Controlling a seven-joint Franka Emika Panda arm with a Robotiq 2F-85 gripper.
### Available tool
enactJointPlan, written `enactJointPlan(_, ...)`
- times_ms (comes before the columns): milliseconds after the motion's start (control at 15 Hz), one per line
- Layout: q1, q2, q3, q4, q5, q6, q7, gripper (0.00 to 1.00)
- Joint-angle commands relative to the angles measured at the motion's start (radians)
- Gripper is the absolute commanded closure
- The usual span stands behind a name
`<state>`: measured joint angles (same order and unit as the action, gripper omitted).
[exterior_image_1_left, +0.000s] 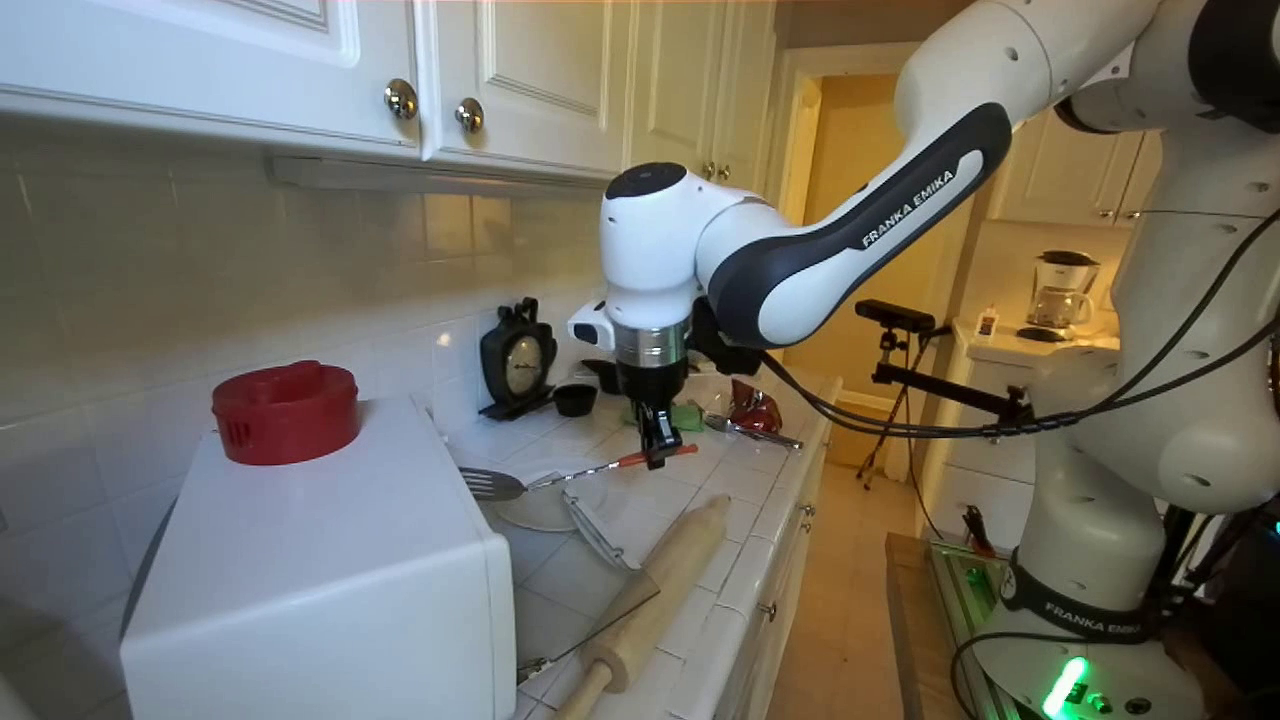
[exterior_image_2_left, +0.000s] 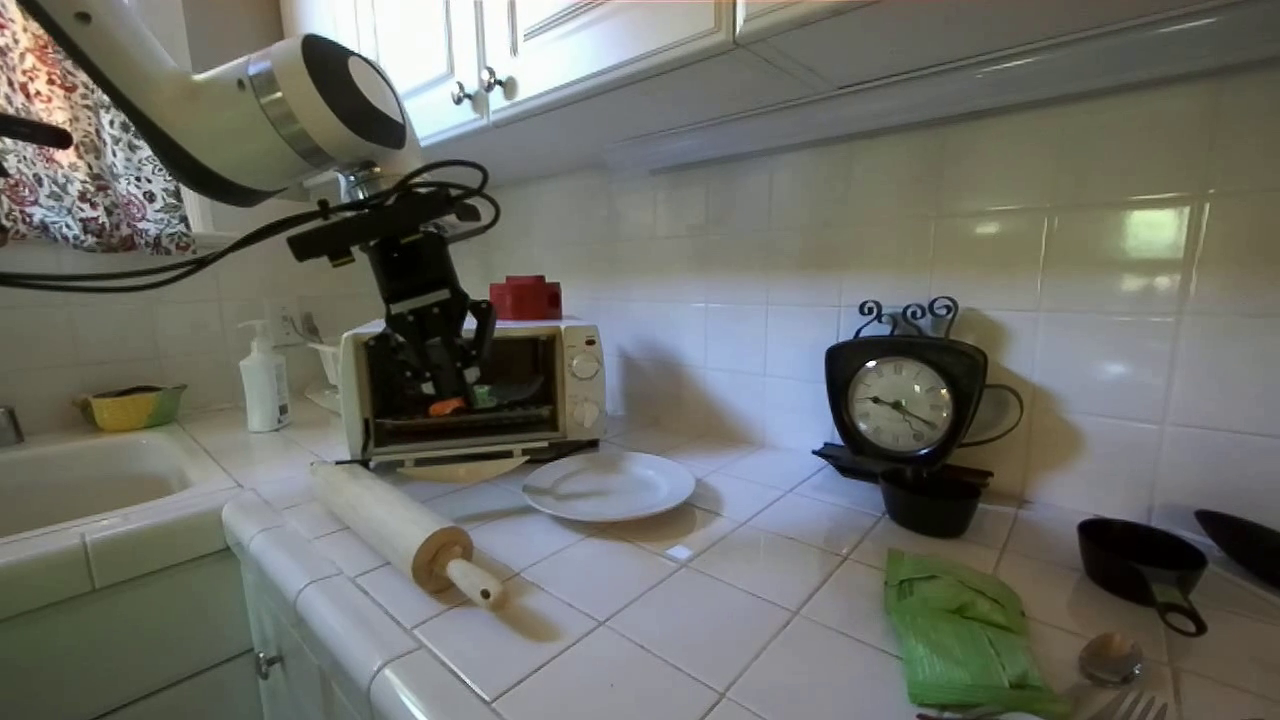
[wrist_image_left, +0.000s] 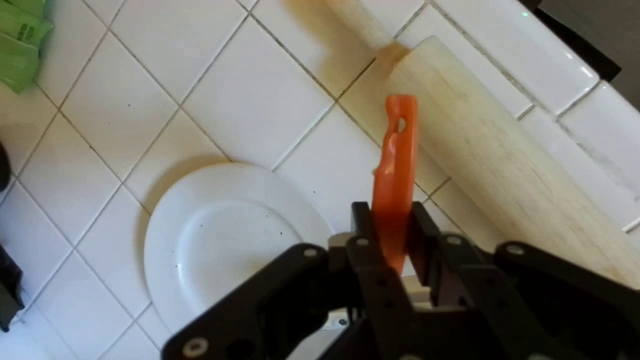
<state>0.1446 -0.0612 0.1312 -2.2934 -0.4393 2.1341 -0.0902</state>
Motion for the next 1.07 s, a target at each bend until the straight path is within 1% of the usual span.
enactJointPlan(0,-0.025,-0.023,-0.025,-0.013,0.014,0.066,-0.139,0.95)
enactJointPlan(67,-0.017,-0.001,-0.011,0.002,0.003,0.030,-0.073,0.79)
enactJointPlan(200,-0.026,-0.001,-0.021,0.002,0.003,0.050,-0.108,0.79)
enactJointPlan(333,-0.027,-0.001,-0.022,0.002,0.003,0.052,-0.115,0.79)
enactJointPlan(400,-0.026,-0.001,-0.022,0.002,0.003,0.053,-0.115,0.95)
enactJointPlan(867,-0.014,0.027,-0.012,0.034,0.050,-0.020,-0.227,0.95)
enactJointPlan(1000,-0.013,0.040,-0.010,0.050,0.073,-0.046,-0.277,0.95)
